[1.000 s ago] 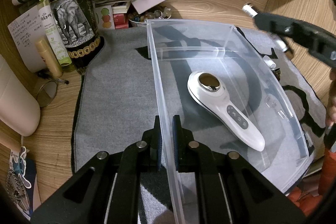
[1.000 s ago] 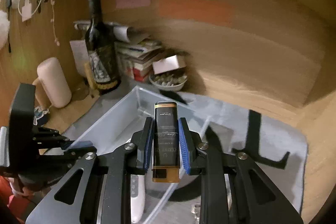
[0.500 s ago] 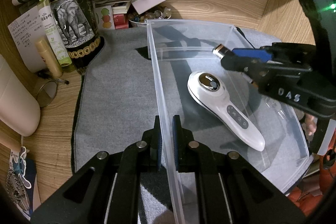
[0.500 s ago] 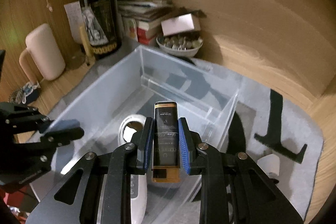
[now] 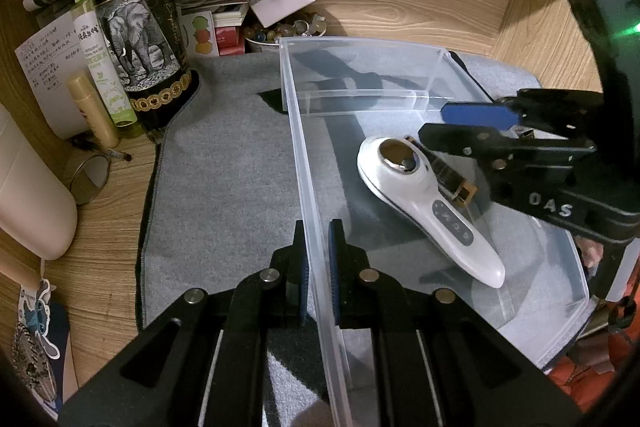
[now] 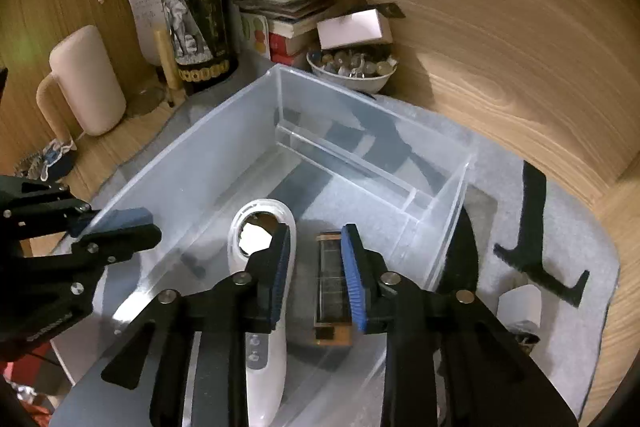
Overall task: Organize rigid objects
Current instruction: 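Place the battery in the box beside the white device, open right tool, then grasp the dark cone-shaped object with the right tool and lift it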
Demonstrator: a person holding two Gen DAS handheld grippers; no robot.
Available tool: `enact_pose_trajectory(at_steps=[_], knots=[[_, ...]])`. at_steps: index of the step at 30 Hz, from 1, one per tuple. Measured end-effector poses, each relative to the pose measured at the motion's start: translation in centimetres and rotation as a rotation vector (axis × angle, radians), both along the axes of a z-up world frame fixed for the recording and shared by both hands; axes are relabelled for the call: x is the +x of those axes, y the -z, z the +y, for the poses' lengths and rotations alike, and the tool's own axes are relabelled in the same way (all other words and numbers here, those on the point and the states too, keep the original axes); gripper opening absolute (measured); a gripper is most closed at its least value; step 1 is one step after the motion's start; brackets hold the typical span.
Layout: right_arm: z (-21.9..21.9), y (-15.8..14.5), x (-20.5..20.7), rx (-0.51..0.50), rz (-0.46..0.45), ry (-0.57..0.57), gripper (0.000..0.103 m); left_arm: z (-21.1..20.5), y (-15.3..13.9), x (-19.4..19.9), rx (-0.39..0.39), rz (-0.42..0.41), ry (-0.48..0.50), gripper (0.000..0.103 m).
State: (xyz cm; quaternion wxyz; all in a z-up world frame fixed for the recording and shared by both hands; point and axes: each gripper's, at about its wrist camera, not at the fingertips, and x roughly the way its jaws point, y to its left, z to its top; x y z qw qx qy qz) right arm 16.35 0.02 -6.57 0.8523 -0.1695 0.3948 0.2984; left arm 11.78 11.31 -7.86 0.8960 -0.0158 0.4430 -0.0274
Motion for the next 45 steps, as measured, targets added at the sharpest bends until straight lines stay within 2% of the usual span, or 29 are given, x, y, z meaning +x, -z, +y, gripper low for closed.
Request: enact_pose_trajectory(at_steps=[5,7,11,13,15,20,25,31,39,41,45], knots=[[-0.5,-1.4,-0.6,0.03,-0.036,0.01,0.035,0.0,0.0,0.0,0.0,0.0,0.0,0.008],[-1.0,-2.3,-1.0,0.05,-0.064,0.022,0.045,0.1,0.0,0.0,0.0,0.0,0.0,0.008],[-2.5,-4.5,-1.5,0.092,-0.125,0.06,0.052,0.1,0.0,0.0,0.0,0.0,0.001,0.008],[-3.5,-5.5,-1.7,0.11,-0.159,0.087,0.066,0.1,0.0,0.0,0.0,0.0,0.001,0.008],[-4.6,-6.5,-1.9,0.122,-0.201,0.12,0.072,0.1,0.0,0.0,0.0,-0.001,0.001,0.008],[-8.0,-7.9,-1.9,0.124,-0.251,0.204,0.072,0.1,0.0,0.0,0.0,-0.001,0.002,0.008],[-11.5,-7.4,-1.1,0.103,-0.244,0.307,0.072,0.1,0.0,0.0,0.0,0.0,0.002,0.008],[-14.8,-4.4,0.8,0.07,-0.165,0.404,0.072,0.1,0.0,0.0,0.001,0.0,0.001,0.008],[-16.6,0.9,2.8,0.029,-0.025,0.427,0.071,0.2,-0.1,0.1,0.003,0.008,-0.007,0.008],[-16.7,1.6,2.9,0.03,-0.006,0.428,0.069,0.2,-0.1,0.1,0.005,0.01,-0.009,0.008],[-16.6,3.1,3.5,0.031,0.042,0.409,0.051,0.1,0.0,0.2,0.011,0.012,-0.012,0.008]])
